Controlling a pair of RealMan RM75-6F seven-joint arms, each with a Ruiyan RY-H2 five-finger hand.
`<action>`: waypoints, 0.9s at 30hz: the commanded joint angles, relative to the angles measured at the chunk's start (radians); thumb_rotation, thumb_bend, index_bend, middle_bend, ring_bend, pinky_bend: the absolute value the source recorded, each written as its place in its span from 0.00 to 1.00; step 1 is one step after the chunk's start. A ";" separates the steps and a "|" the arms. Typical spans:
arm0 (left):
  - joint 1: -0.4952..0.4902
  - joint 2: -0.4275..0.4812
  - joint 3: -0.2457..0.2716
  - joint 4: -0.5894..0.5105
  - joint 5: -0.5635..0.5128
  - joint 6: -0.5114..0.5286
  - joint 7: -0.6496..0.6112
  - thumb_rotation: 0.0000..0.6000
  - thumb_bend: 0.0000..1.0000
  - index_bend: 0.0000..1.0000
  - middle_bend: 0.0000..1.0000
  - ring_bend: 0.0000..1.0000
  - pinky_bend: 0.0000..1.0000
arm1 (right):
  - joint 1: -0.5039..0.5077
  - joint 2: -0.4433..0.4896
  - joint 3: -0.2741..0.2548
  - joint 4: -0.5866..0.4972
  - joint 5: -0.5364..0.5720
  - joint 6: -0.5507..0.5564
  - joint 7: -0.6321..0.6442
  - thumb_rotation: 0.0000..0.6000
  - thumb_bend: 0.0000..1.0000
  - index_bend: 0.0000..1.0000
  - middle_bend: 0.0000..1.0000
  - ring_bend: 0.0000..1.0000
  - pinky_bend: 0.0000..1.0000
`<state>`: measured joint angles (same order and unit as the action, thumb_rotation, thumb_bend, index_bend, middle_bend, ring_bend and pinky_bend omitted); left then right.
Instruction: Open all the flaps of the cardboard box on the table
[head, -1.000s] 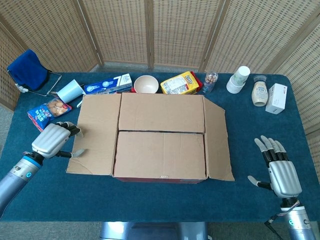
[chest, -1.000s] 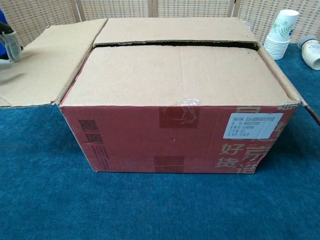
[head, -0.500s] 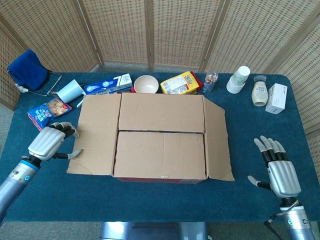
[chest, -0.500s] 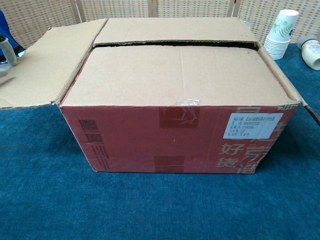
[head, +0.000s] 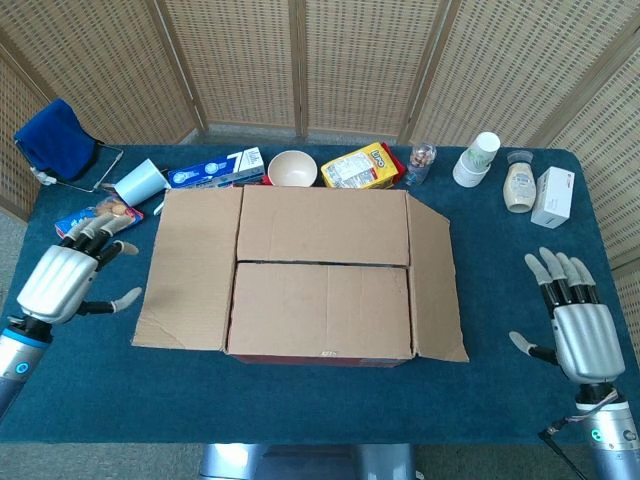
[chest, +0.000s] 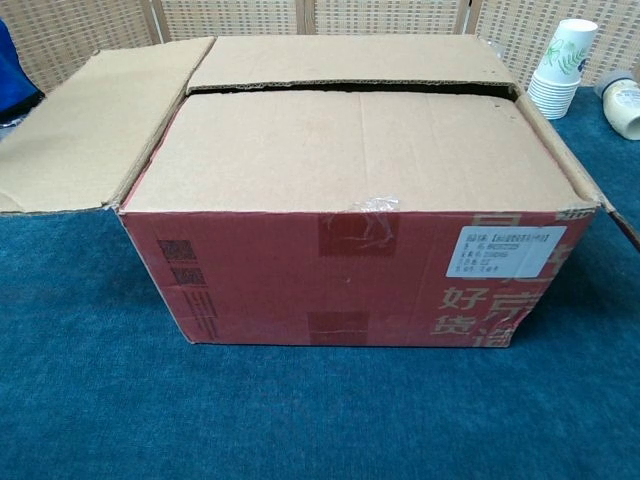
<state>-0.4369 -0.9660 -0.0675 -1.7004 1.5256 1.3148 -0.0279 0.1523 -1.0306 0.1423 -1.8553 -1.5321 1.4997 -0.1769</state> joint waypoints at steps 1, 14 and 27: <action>0.014 0.020 -0.014 -0.022 -0.009 0.017 0.006 0.52 0.11 0.31 0.10 0.10 0.13 | 0.037 0.051 0.036 -0.077 0.001 -0.025 -0.050 1.00 0.10 0.00 0.00 0.00 0.06; 0.099 0.060 -0.007 -0.100 -0.015 0.100 0.002 0.73 0.11 0.28 0.06 0.08 0.12 | 0.193 0.093 0.118 -0.220 0.127 -0.203 -0.200 1.00 0.10 0.00 0.00 0.00 0.06; 0.209 0.000 0.028 -0.062 0.006 0.204 -0.035 0.89 0.11 0.29 0.06 0.07 0.12 | 0.325 0.010 0.121 -0.236 0.272 -0.321 -0.382 1.00 0.10 0.00 0.00 0.00 0.06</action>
<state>-0.2392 -0.9505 -0.0446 -1.7786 1.5227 1.5059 -0.0482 0.4627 -1.0061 0.2628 -2.0928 -1.2756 1.1904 -0.5430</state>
